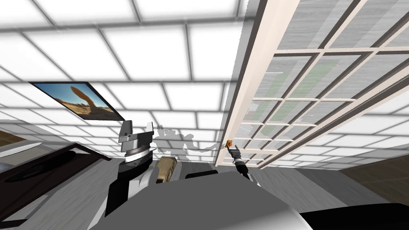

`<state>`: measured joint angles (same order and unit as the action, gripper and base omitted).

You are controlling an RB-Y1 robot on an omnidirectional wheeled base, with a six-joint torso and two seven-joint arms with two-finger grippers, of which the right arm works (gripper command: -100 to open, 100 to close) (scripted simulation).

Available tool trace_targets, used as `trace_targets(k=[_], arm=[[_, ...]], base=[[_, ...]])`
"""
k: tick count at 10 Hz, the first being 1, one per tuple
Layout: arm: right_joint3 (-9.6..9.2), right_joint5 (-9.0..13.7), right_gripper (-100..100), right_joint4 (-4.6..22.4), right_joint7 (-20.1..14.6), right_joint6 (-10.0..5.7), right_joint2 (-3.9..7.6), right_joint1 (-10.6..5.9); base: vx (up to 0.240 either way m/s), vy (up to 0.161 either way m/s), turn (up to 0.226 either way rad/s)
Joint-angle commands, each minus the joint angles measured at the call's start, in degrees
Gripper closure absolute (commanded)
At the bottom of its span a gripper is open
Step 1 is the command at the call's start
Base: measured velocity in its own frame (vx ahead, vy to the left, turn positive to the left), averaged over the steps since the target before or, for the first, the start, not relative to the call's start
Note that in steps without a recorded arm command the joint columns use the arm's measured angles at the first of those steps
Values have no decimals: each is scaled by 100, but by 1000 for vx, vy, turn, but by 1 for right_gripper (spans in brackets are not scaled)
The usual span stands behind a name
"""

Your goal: Pull the door open

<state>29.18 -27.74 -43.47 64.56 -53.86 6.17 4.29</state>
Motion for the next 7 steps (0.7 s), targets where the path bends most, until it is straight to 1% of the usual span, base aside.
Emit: trace_targets(k=[1,2,3,7], arm=[[57,46,-100,5,-24,-24,20,52],[23,19,-100,-15,-26,-12,0,69],[23,19,100,-15,-26,-12,0,69],[23,19,100,-15,-26,-12,0,69]], base=[[195,17,62],[60,15,-32],[-33,6,17],[-10,-3,4]])
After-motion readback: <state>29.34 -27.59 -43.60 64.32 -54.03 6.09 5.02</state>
